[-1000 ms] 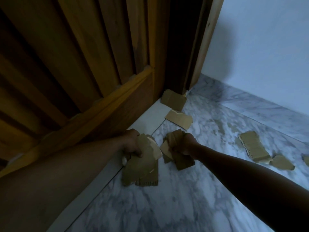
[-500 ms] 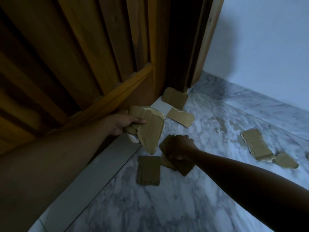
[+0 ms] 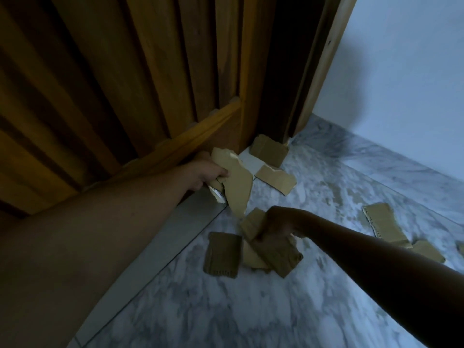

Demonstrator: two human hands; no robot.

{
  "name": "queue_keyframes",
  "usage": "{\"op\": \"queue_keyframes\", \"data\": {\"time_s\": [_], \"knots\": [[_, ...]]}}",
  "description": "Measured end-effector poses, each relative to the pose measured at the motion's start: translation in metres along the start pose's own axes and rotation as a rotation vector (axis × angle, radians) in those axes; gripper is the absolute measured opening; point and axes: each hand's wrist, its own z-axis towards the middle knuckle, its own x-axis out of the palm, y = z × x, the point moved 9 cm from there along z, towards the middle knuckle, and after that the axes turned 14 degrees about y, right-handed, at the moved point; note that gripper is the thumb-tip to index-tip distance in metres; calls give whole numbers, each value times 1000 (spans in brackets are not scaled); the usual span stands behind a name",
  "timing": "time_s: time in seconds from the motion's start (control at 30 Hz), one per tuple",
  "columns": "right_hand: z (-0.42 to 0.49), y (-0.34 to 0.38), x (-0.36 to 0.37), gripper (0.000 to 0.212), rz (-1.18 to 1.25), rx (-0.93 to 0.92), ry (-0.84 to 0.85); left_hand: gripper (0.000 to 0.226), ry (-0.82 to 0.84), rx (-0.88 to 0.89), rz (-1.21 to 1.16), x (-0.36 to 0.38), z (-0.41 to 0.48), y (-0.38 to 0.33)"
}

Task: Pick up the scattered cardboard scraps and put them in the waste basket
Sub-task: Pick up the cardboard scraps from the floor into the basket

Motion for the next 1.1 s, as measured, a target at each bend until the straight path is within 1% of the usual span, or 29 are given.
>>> {"op": "queue_keyframes", "data": {"time_s": [0.03,0.07,0.13,0.17,0.2,0.27,0.33,0.4,0.47,0.53,0.57,0.67,0.73,0.77,0.8,0.87,0.9,0.93,1.1], "knots": [[-5,16,10,53,-75,-37,18,71,-8,13,-2,1,1,-4],[-3,30,25,60,-149,-69,20,66,-29,27,-5,1,1,-8],[3,52,53,83,-267,-112,-31,60,-75,54,6,4,2,-14],[5,62,67,90,-325,-150,-52,60,-92,66,12,6,3,-16],[7,71,80,92,-379,-201,-51,62,-106,79,9,8,6,-17],[10,80,97,89,-481,-241,-6,68,-126,95,-3,14,9,-22],[8,79,99,85,-522,-218,18,69,-113,96,-22,22,15,-25],[10,64,87,81,-350,-182,28,66,-92,97,-41,34,21,-27],[6,38,60,67,-218,-169,5,68,-81,96,-42,49,27,-29],[0,-5,25,53,-249,-76,-2,71,-82,79,-25,61,37,-30],[-5,-30,2,51,-286,-14,-42,71,-83,70,-19,67,43,-29],[-23,-113,-67,64,-290,165,-270,70,-55,76,11,87,60,-31],[-32,-160,-85,66,-144,211,-377,64,-5,74,49,104,71,-28],[-34,-176,-85,64,-46,211,-399,62,18,58,104,114,77,-25],[-35,-188,-82,65,33,212,-406,64,36,34,210,122,83,-23],[-28,-202,-75,68,132,205,-385,75,35,-27,507,134,93,-23],[-26,-203,-74,70,136,198,-364,81,26,-47,609,137,98,-24],[-23,-201,-74,72,131,191,-348,85,27,-57,663,140,103,-27],[-12,-204,-80,72,105,170,-309,99,68,-46,767,151,129,-39]]}}
